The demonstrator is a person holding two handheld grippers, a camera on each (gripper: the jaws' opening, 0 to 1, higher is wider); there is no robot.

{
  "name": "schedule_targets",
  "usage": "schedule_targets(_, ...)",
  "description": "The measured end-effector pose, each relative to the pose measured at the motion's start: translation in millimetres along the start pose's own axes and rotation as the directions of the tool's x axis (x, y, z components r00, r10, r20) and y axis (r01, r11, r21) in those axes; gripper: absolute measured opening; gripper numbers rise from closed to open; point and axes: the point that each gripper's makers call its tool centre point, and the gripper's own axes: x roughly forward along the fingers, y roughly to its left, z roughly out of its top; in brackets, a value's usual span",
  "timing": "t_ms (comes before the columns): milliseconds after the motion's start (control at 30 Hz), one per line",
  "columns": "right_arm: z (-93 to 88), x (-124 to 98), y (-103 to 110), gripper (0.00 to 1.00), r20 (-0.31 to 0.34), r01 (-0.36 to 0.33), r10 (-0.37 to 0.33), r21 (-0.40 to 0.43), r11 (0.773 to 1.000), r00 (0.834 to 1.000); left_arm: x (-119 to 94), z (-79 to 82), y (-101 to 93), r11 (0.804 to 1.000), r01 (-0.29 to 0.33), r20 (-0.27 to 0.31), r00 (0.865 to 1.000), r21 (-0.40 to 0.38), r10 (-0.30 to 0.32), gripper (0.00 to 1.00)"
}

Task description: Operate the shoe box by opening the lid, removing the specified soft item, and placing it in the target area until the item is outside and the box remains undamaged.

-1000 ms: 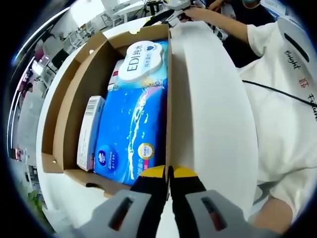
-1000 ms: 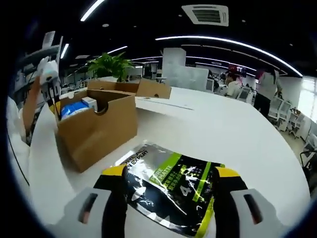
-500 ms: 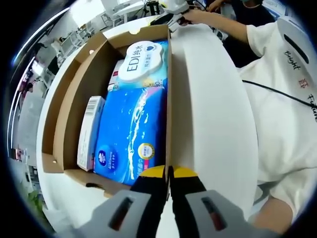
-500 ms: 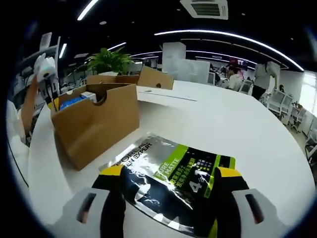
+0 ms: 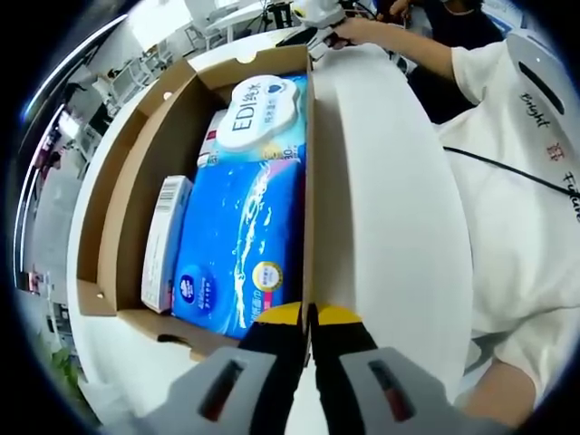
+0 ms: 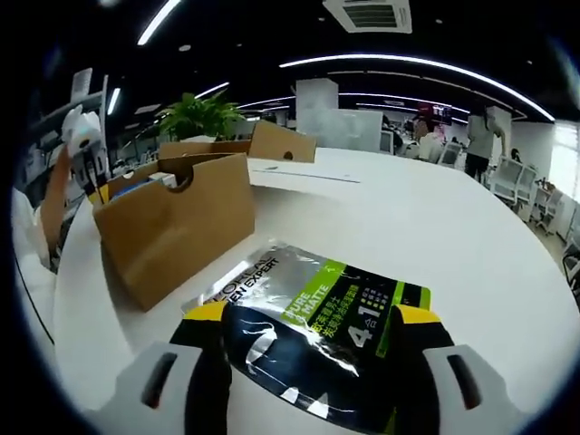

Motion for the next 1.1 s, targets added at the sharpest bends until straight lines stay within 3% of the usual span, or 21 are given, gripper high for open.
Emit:
schedule_targets(500, 0.3, -0.6, 0.5, 0.70, -0.021, -0.023, 0.023, -0.025, 0.999, 1.000, -0.1, 0.0, 0.4, 1.000, 0.004, -0.002, 1.000, -0.002, -0.004, 0.02)
schedule_targets(667, 6.8, -1.9, 2.0, 0.67, 0.011, -0.006, 0.007, -0.134, 0.991, 1.000, 0.0, 0.0, 1.2, 1.000, 0.003, -0.007, 1.000, -0.005, -0.003, 0.02)
schedule_targets(767, 14.5, -6.9, 2.3, 0.60, 0.051, 0.025, -0.017, -0.152, 0.988, 0.999, 0.0, -0.1, 1.5, 1.000, 0.004, -0.012, 1.000, -0.007, -0.004, 0.02)
schedule_targets(833, 19.1, -10.5, 5.5, 0.55, 0.074, 0.009, -0.002, -0.098, 0.995, 0.997, 0.0, 0.0, 1.9, 1.000, 0.006, -0.013, 1.000, -0.008, -0.006, 0.02)
schedule_targets(1033, 9.1, -12.5, -9.3, 0.31, 0.043, 0.065, -0.064, -0.033, 0.997, 0.997, 0.2, 0.5, 1.1, 1.000, 0.012, -0.017, 1.000, -0.005, -0.012, 0.02)
schedule_targets(1100, 9.7, -12.3, -8.2, 0.33, 0.058, 0.048, -0.047, -0.012, 0.999, 0.997, 0.3, 0.6, 1.3, 1.000, 0.011, -0.015, 1.000, -0.007, -0.011, 0.02)
